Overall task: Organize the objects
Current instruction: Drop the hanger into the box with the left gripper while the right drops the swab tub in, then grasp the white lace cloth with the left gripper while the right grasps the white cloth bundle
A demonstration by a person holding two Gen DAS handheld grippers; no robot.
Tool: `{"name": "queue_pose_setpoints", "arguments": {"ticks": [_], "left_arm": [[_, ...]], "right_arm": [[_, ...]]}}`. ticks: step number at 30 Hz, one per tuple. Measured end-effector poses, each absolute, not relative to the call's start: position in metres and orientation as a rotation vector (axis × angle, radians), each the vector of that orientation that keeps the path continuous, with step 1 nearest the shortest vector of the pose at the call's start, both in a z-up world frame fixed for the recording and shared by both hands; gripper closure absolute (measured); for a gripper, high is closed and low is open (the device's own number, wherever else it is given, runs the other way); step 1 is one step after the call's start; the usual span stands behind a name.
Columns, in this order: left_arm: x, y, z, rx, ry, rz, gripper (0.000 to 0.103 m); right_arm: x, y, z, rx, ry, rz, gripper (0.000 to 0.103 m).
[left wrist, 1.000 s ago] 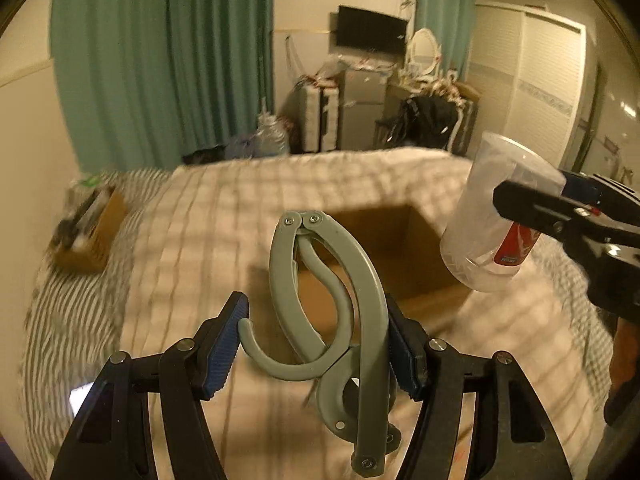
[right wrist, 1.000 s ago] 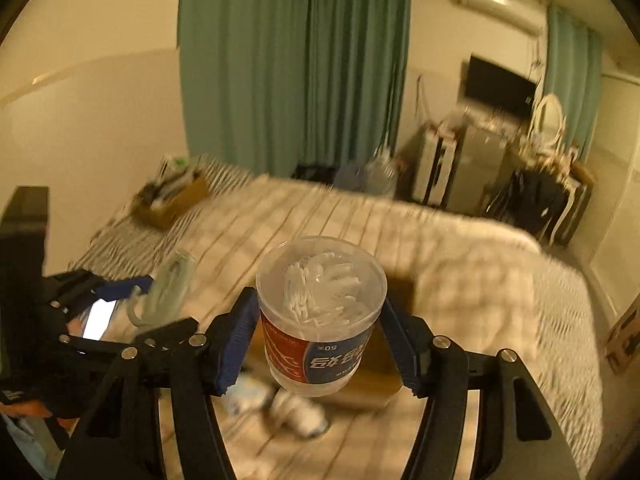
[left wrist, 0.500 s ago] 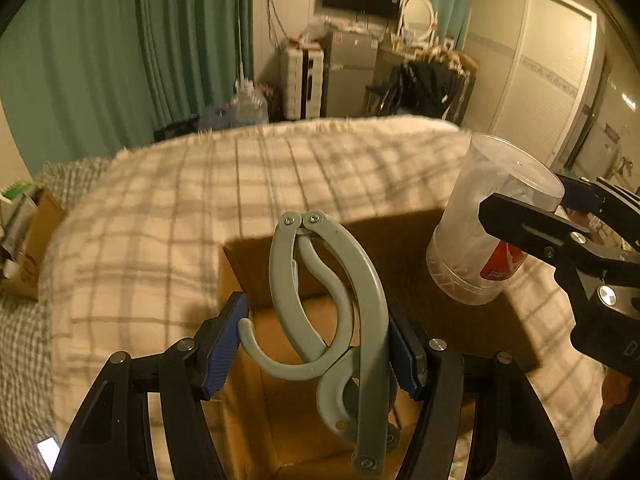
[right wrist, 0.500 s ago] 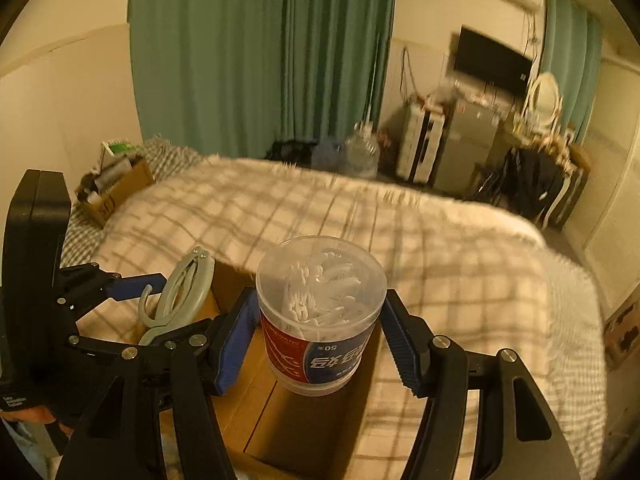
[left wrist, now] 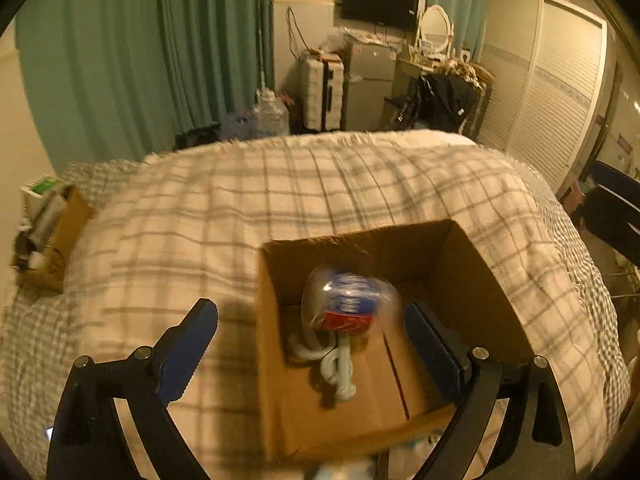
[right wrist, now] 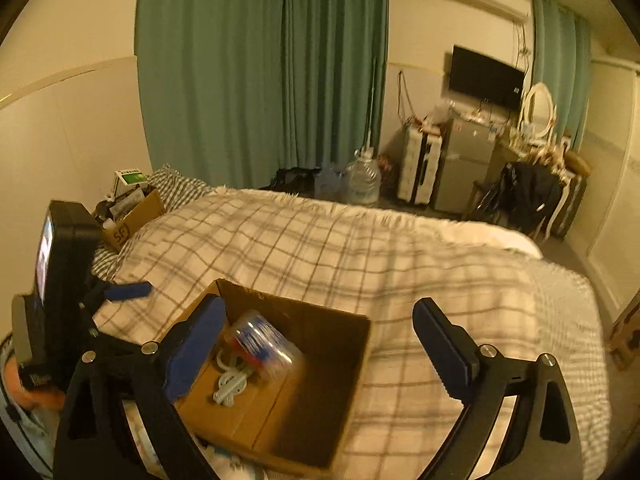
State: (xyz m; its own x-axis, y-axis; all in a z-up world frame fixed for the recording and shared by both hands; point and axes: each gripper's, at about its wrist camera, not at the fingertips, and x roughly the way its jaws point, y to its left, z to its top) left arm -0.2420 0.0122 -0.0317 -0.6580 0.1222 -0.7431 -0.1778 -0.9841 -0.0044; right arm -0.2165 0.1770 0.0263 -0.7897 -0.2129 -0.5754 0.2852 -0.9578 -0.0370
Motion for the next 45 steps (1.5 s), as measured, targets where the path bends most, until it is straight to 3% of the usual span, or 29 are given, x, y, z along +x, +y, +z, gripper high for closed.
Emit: {"name": "queue_pose_setpoints", "arguments": {"ticks": [9, 14, 19, 24, 30, 31, 32, 33, 34, 35, 41, 45], "left_arm": [[-0.139, -0.025, -0.008, -1.182, 0.156, 2.848, 0.004], [-0.089, -0.025, -0.047, -1.252, 0.176, 2.876, 0.004], [-0.065, -0.013, -0.102, -1.359, 0.040, 2.767, 0.004], [-0.061, 0.008, -0.117, -1.397, 0.152, 2.716, 0.004], [-0.058, 0.028, -0.140, -1.471, 0.273, 2.611, 0.004], [-0.058, 0.028, -0.139, -1.467, 0.272, 2.604, 0.008], [-0.057, 0.029, -0.139, -1.460, 0.262, 2.585, 0.029], [-0.055, 0.030, -0.139, -1.453, 0.252, 2.556, 0.043], [-0.053, 0.034, -0.140, -1.457, 0.249, 2.506, 0.075], [-0.052, 0.037, -0.142, -1.458, 0.243, 2.476, 0.090], [-0.058, 0.022, -0.120, -1.397, 0.125, 2.527, 0.093], [-0.076, 0.003, -0.094, -1.336, 0.146, 2.650, 0.093]], "right_arm": [[-0.112, 0.196, 0.064, 0.808, 0.272, -2.821, 0.000], [-0.073, 0.199, 0.025, 0.907, 0.253, -2.820, 0.000], [-0.053, 0.201, -0.037, 1.050, 0.151, -2.777, 0.000], [-0.054, 0.201, -0.069, 1.134, 0.170, -2.753, 0.000], [-0.055, 0.210, -0.069, 1.122, 0.109, -2.760, 0.000], [-0.057, 0.210, -0.070, 1.130, 0.110, -2.760, 0.000], [-0.058, 0.209, -0.070, 1.136, 0.110, -2.757, 0.000], [-0.059, 0.208, -0.070, 1.138, 0.111, -2.754, 0.000], [-0.060, 0.207, -0.069, 1.138, 0.116, -2.750, 0.000], [-0.061, 0.205, -0.069, 1.133, 0.124, -2.746, 0.000], [-0.075, 0.188, -0.069, 1.129, 0.199, -2.704, 0.000], [-0.093, 0.170, -0.070, 1.168, 0.247, -2.686, 0.000]]}}
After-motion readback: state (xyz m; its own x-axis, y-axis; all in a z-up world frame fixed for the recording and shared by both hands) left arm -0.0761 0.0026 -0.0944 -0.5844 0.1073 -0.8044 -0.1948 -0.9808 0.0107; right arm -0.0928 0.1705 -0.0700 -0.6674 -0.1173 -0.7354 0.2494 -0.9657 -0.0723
